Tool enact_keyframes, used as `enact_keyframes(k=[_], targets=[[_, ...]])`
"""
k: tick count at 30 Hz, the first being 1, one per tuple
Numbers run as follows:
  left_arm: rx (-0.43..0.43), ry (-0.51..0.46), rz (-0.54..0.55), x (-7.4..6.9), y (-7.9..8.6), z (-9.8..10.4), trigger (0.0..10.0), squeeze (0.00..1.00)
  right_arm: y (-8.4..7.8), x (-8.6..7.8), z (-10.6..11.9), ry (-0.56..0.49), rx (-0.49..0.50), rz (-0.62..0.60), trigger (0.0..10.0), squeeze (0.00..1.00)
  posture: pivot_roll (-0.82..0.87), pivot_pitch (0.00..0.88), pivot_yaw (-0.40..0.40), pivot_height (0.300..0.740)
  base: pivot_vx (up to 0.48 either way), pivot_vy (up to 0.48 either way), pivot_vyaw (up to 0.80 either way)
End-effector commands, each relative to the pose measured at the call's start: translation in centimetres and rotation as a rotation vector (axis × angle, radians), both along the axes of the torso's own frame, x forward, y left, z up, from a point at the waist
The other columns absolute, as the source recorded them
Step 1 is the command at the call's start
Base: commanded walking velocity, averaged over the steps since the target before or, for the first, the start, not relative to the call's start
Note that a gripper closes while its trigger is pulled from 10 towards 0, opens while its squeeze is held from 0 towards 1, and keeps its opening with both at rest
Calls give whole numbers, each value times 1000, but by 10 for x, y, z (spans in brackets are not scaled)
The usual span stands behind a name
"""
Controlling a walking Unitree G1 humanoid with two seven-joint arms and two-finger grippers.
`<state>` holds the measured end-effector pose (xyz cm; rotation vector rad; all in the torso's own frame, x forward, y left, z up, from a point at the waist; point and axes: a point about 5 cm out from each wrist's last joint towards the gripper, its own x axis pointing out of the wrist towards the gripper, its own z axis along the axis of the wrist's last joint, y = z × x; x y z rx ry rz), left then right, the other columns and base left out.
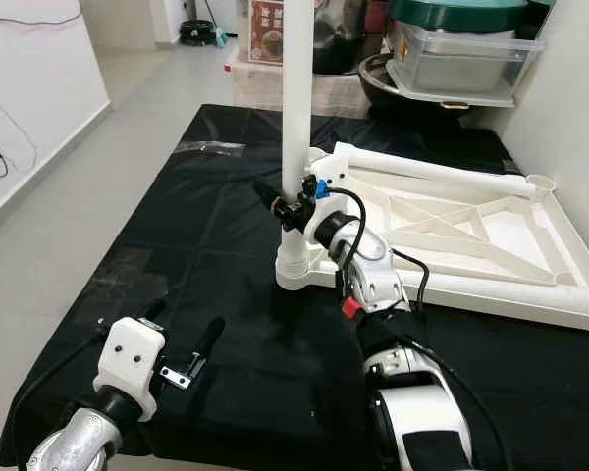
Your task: Building children table
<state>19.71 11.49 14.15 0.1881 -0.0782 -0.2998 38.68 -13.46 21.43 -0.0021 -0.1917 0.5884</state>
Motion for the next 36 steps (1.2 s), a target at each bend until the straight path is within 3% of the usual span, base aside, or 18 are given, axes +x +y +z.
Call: enact_keyframes(k=[1, 2, 4, 5, 15, 19, 20, 22, 23, 27, 30, 31, 33, 34, 36], targets=[[1, 11, -2, -2, -2, -2, 10000, 0, -1, 2, 1, -3, -8, 5, 10000, 0, 133, 65, -72, 740, 0, 0, 0], [2, 9, -3, -2, -2, -2, 10000, 0, -5, 6, 2, -1, -17, -26, 4157, 0, 133, 69, -72, 740, 0, 0, 0], [2, 8, -2, -2, -2, -1, 10000, 0, -7, 7, 3, -3, -17, -41, 4157, 0, 133, 69, -72, 740, 0, 0, 0], [2, 6, -1, -2, -2, -1, 10000, 0, -9, 9, 5, 0, 1, -47, 0, 0, 132, 69, -74, 740, 0, 0, 0], [3, -1, 19, 1, 2, 1, 10000, 0, -21, 12, 4, 10, 57, -140, 0, 0, 131, 72, -74, 740, 0, 0, 0], [15, -19, 41, 9, 9, 4, 10000, 0, -6, 17, 7, -22, -52, -267, 0, 0, 127, 73, -71, 740, 0, 0, 0], [14, -26, 48, 10, 10, 6, 10000, 0, 0, 18, 12, -34, -69, -267, 10000, 0, 127, 76, -70, 740, 0, 0, 0], [12, -32, 55, 12, 12, 8, 10000, 0, 8, 19, 17, -45, -80, -258, 10000, 0, 127, 76, -70, 740, 0, 0, 0], [9, -37, 73, 14, 14, 10, 10000, 0, 15, 19, 21, -61, -72, -241, 10000, 1000, 126, 74, -70, 740, 0, 0, 0], [6, -41, 94, 15, 17, 11, 10000, 0, 22, 19, 25, -78, -60, -223, 10000, 1000, 127, 77, -70, 740, 0, 0, 0], [1, -46, 109, 17, 18, 12, 10000, 0, 34, 19, 24, -59, -107, -186, 10000, 1000, 130, 75, -74, 740, 0, 0, 0], [-11, -43, 121, 17, 19, 12, 10000, 0, 42, 21, 20, 5, -182, -166, 10000, 557, 128, 77, -76, 740, 0, 0, 0], [-19, -40, 128, 17, 20, 12, 10000, 0, 46, 23, 17, 50, -236, -157, 10000, 557, 128, 77, -76, 740, 0, 0, 0], [-17, -38, 131, 17, 21, 12, 10000, 0, 51, 24, 14, 108, -335, -133, 10000, 0, 121, 79, -76, 740, 0, 0, 0], [-17, -38, 131, 17, 21, 12, 10000, 0, 51, 24, 14, 108, -335, -133, 10000, 0, 121, 79, -76, 740, 0, 0, 0]])
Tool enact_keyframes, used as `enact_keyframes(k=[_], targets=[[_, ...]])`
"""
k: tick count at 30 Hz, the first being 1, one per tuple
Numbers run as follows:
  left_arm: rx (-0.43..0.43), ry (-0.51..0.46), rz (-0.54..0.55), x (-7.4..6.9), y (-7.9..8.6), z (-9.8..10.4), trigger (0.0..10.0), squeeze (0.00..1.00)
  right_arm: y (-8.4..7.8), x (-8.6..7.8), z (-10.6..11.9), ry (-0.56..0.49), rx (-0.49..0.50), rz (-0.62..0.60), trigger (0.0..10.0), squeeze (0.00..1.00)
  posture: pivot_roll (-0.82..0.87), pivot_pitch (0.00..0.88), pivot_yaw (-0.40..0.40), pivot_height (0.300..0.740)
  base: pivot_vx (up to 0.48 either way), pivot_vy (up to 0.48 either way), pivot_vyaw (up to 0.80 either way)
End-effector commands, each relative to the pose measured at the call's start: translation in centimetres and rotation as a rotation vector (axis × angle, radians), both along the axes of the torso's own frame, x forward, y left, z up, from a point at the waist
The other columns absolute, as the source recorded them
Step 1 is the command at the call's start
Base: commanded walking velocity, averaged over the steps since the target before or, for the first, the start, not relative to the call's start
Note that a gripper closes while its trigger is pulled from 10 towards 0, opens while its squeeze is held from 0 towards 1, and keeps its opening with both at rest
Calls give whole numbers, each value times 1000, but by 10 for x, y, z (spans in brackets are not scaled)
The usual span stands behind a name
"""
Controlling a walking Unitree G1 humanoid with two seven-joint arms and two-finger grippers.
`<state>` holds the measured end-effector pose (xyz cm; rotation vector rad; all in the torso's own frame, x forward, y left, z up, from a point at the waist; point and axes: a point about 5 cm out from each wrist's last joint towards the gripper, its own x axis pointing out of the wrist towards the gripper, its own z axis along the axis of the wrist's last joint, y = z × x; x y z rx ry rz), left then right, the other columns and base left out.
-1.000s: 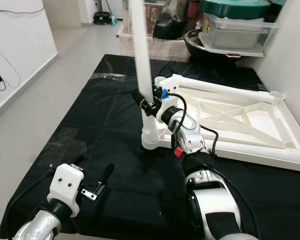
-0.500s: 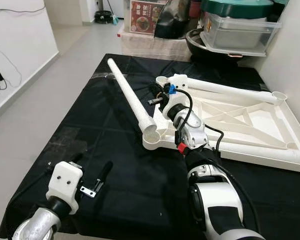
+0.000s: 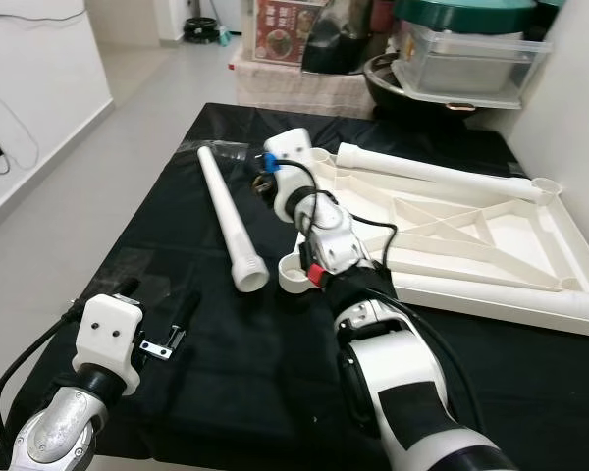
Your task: Building children table
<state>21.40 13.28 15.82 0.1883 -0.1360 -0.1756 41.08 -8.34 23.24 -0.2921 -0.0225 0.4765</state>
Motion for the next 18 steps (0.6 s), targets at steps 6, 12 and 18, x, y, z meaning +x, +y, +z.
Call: enact_keyframes(k=[6, 12, 18], targets=[[-14, 70, 40, -2, 9, -10, 10000, 0, 34, 0, -1, 297, -47, 22, 10000, 0, 106, 85, -83, 740, 0, 0, 0], [29, 173, 190, 3, 44, -18, 10000, 0, 74, -14, 2, 434, -4, 203, 10000, 0, 101, 92, -116, 740, 0, 0, 0], [106, 19, 397, 50, 131, 28, 10000, 0, 62, -7, -2, 306, 22, 100, 10000, 0, 111, 88, -110, 740, 0, 0, 0]])
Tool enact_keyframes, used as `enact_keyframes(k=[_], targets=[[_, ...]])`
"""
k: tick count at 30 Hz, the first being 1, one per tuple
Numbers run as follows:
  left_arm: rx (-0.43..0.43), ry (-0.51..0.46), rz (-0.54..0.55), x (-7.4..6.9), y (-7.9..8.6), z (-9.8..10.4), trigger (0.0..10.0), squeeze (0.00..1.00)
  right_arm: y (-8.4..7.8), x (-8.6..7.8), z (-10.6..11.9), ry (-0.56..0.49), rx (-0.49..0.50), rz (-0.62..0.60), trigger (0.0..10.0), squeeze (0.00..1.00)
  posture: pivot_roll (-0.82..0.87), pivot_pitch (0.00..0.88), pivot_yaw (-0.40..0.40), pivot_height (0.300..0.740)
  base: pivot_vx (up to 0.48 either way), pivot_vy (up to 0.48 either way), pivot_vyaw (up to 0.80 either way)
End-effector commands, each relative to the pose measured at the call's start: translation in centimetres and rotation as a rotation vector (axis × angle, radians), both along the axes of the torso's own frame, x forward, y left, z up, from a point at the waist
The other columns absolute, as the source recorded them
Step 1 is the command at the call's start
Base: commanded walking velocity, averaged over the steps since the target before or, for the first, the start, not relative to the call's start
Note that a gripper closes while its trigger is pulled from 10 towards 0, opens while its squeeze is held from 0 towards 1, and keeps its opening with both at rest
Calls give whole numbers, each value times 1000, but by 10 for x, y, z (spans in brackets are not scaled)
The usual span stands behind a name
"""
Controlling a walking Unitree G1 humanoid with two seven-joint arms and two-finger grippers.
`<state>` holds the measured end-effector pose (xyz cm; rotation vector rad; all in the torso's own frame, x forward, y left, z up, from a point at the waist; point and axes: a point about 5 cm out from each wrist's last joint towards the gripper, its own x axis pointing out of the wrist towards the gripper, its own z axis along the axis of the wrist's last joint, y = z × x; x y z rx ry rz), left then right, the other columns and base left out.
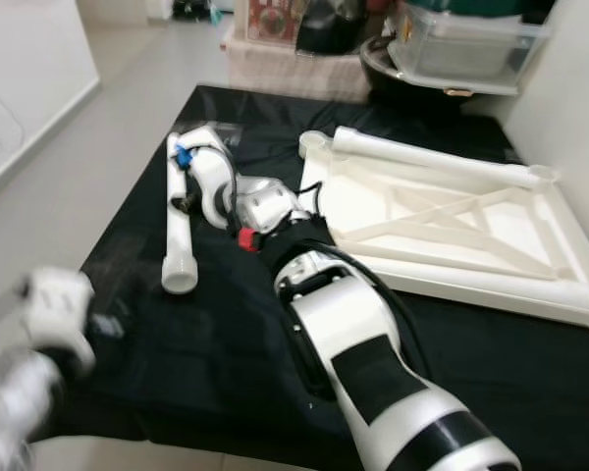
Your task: Building children table
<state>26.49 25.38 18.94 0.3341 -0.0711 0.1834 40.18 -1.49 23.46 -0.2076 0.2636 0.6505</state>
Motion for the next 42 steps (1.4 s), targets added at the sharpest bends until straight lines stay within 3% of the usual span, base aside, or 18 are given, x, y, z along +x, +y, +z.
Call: enact_keyframes(k=[1, 2, 5, 6, 8, 10, 11, 13, 18, 19, 20, 23, 24, 25, 28, 36, 41, 42], targets=[[-8, -31, 57, 6, 26, 5, 10000, 0, -11, 3, -6, -13, 6, -57, 10000, 0, 111, 88, -110, 740, 0, 0, 0], [-6, -67, 99, 18, 44, 14, 10000, 0, -20, 4, -9, -3, 3, -78, 10000, 0, 96, 84, -100, 740, 0, 0, 0], [-9, -94, 129, 25, 57, 21, 10000, 0, -26, 5, -11, 6, 3, -92, 10000, 0, 96, 84, -100, 740, 0, 0, 0], [-8, -103, 130, 35, 62, 25, 10000, 0, -33, 7, -9, 4, 6, -120, 10000, 0, 89, 84, -94, 740, 0, 0, 0], [-12, -24, 142, 56, 70, 19, 10000, 0, -46, 11, -2, -18, 22, -182, 10000, 0, 91, 85, -88, 740, 0, 0, 0], [-25, 6, 146, 61, 73, 16, 10000, 0, -50, 12, 2, -33, 27, -210, 10000, 0, 77, 91, -80, 740, 0, 0, 0], [-95, 149, 149, 68, 74, -11, 10000, 0, -59, 15, 17, -67, 60, -265, 10000, 0, 44, 105, -57, 740, 0, 0, 0], [-128, 445, 118, 73, 58, -70, 10000, 0, -84, 16, 54, -138, 136, -388, 10000, 0, 4, 114, -27, 740, 0, 0, 0], [-77, 487, 51, 81, 44, -76, 10000, 0, -90, 13, 71, -185, 135, -387, 10000, 0, -37, 126, -7, 740, 0, 0, 0], [-37, 517, 11, 86, 33, -78, 10000, 0, -96, 11, 83, -214, 143, -417, 10000, 0, -87, 159, 38, 740, 0, 0, 0], [-37, 517, 11, 86, 33, -78, 10000, 0, -96, 11, 83, -214, 143, -417, 10000, 0, -87, 159, 38, 740, 0, 0, 0], [139, 515, -106, 104, -3, -72, 10000, 0, -110, 0, 114, -300, 164, -476, 10000, 0, -128, 208, 66, 740, 0, 0, 0], [139, 515, -106, 104, -3, -72, 10000, 0, -110, 0, 114, -300, 164, -476, 10000, 0, -128, 208, 66, 740, 0, 0, 0], [198, 430, -120, 117, -15, -54, 10000, 0, -112, -2, 109, -277, 159, -482, 10000, 0, -111, 224, 70, 740, 0, 0, 0], [258, 374, -152, 126, -25, -37, 10000, 0, -117, -5, 97, -232, 149, -518, 10000, 0, -91, 224, 66, 740, 0, 0, 0], [270, 403, -140, 122, -13, -41, 10000, 0, -113, -8, 103, -252, 158, -499, 10000, 0, -72, 230, 71, 740, 0, 0, 0], [285, 402, -143, 121, -12, -42, 10000, 0, -111, -10, 107, -277, 203, -496, 10000, 0, -66, 226, 67, 740, 0, 0, 0], [269, 378, -164, 122, -17, -42, 10000, 0, -104, -11, 109, -307, 218, -436, 10000, 0, -61, 220, 59, 740, 0, 0, 0]])
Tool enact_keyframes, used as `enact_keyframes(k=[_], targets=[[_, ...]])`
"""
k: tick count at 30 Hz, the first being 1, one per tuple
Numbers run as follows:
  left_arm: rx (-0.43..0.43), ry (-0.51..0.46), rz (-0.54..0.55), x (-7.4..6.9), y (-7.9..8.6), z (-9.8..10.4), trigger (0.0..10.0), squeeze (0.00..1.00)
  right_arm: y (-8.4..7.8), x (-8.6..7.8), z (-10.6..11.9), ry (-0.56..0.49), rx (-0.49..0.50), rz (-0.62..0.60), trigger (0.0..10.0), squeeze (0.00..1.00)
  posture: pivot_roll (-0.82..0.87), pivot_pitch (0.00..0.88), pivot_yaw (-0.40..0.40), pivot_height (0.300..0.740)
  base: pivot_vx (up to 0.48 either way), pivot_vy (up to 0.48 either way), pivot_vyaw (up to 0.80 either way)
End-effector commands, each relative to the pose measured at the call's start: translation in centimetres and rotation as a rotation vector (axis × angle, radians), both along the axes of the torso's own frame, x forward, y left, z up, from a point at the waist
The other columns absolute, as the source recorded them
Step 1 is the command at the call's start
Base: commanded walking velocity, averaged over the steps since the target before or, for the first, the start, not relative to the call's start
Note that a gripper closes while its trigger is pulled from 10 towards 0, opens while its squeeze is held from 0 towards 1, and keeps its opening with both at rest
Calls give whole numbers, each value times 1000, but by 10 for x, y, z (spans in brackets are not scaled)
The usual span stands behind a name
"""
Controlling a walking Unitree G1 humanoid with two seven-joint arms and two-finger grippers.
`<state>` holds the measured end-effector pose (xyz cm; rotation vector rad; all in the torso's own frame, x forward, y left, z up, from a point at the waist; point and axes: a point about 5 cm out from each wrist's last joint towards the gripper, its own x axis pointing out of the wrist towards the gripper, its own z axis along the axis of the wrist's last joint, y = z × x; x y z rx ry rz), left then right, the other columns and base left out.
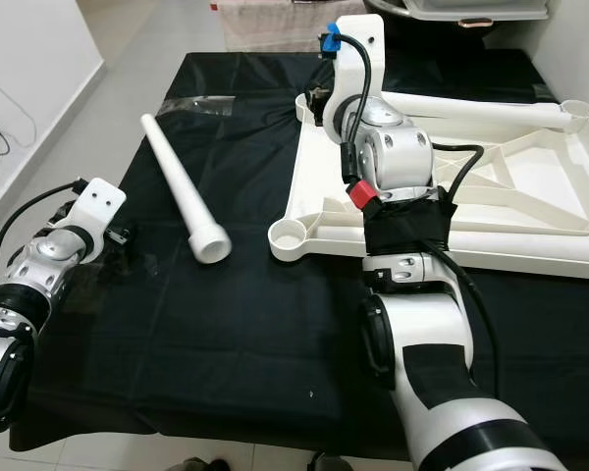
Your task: Building children table
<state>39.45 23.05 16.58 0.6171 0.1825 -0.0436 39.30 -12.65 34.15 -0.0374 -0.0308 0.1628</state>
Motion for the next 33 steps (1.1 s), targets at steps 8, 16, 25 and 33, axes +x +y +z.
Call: enact_keyframes(k=[8, 16, 25, 33], targets=[[-196, -173, -36, -9, -15, -10, 10000, 0, 38, 3, -24, -82, -125, 232, 10000, 0, -35, 195, 24, 740, 0, 0, 0], [-381, -414, -31, -34, -28, 7, 10000, 0, 39, -5, -52, -226, -76, 192, 10000, 0, 29, 162, -4, 740, 0, 0, 0], [-404, -477, -44, -80, -42, 9, 10000, 0, 51, 6, -94, 17, -159, 261, 10000, 0, 63, 134, -9, 740, 0, 0, 0], [-427, -405, -46, -115, -58, -7, 10000, 0, 65, 17, -87, 54, -266, 307, 10000, 1000, 54, 137, -34, 740, 0, 0, 0]])
